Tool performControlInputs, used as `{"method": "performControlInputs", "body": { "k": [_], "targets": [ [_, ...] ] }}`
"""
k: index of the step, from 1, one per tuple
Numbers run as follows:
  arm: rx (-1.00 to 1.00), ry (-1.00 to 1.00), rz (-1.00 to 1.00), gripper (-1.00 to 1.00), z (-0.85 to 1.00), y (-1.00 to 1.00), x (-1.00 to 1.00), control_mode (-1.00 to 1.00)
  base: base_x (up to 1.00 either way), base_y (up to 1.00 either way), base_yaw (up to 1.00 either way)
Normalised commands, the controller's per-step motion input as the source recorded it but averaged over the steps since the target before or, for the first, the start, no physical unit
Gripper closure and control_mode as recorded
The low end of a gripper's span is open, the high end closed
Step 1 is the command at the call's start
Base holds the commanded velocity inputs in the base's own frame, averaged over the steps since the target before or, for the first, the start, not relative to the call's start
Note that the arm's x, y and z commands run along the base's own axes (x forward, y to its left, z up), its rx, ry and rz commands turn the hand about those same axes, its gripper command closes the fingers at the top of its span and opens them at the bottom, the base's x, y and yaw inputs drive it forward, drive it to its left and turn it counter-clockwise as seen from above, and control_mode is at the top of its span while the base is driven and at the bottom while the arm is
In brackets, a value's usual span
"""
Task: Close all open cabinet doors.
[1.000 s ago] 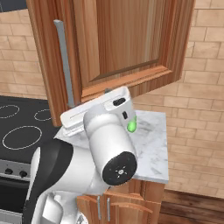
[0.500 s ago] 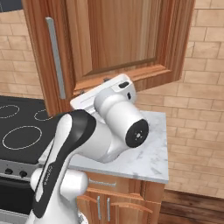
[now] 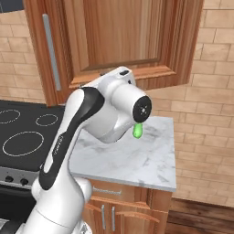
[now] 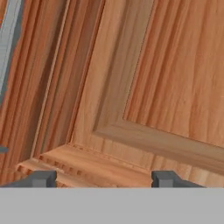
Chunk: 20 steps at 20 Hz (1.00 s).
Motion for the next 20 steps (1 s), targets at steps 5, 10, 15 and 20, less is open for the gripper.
{"method": "performControlInputs", "body": {
  "k": [5,10,15,20],
  "targets": [
    [-0.05,0.04,0.01,-1.00,0.00,0.61,0.61,-1.00,0.00,0.00,0.00],
    [-0.08,0.01,-0.01,-1.00,0.00,0.67,0.55,-1.00,0.00,0.00,0.00],
    [-0.09,0.00,-0.07,-1.00,0.00,0.56,0.49,-1.00,0.00,0.00,0.00],
    [-0.09,0.00,-0.08,-1.00,0.00,0.45,0.53,-1.00,0.00,0.00,0.00]
  ]
}}
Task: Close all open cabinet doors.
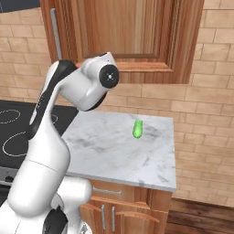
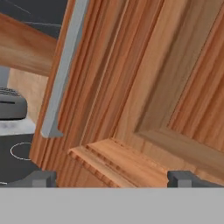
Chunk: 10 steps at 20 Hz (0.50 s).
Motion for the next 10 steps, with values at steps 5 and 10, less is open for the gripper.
{"method": "performControlInputs", "body": {
  "k": [5,10],
  "targets": [
    [-0.08,0.00,-0.07,-1.00,0.00,0.31,0.55,-1.00,0.00,0.00,0.00],
    [-0.08,0.00,-0.07,-1.00,-0.02,0.21,0.54,-1.00,0.00,0.00,0.00]
  ]
}}
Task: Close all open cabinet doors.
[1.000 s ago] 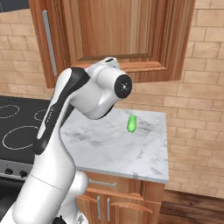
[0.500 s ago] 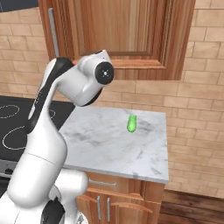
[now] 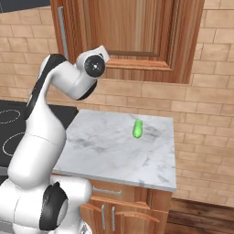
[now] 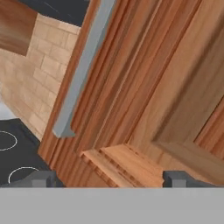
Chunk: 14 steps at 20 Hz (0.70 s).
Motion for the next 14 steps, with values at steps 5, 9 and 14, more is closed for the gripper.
{"method": "performControlInputs", "body": {
  "k": [5,9,14],
  "targets": [
    [-0.08,0.00,-0.08,-1.00,-0.03,0.17,0.55,-1.00,0.00,0.00,0.00],
    [-0.08,0.00,-0.08,-1.00,-0.03,0.17,0.49,-1.00,0.00,0.00,0.00],
    [-0.10,0.00,-0.09,-1.00,-0.14,0.20,0.39,-1.00,0.00,0.00,0.00]
  ]
}}
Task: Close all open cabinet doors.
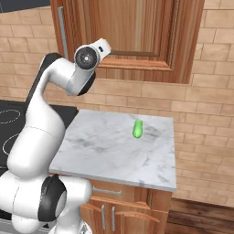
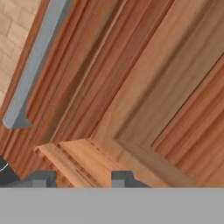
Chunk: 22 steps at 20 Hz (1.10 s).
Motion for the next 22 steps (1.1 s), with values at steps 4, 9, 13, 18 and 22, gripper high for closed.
{"method": "performControlInputs", "body": {
  "k": [4,9,13,18,22],
  "targets": [
    [-0.18,-0.03,-0.11,-1.00,-0.43,0.35,0.21,-1.00,0.00,0.00,0.00],
    [-0.16,-0.06,-0.10,-1.00,-0.26,0.34,0.03,-1.00,0.00,0.00,0.00],
    [-0.08,0.00,-0.07,-1.00,-0.01,0.11,-0.32,-1.00,0.00,0.00,0.00],
    [-0.07,0.00,-0.03,-1.00,0.22,0.00,-0.67,-1.00,0.00,0.00,0.00],
    [-0.02,0.00,-0.07,-1.00,0.23,0.00,-0.92,-1.00,0.00,0.00,0.00]
  ]
}}
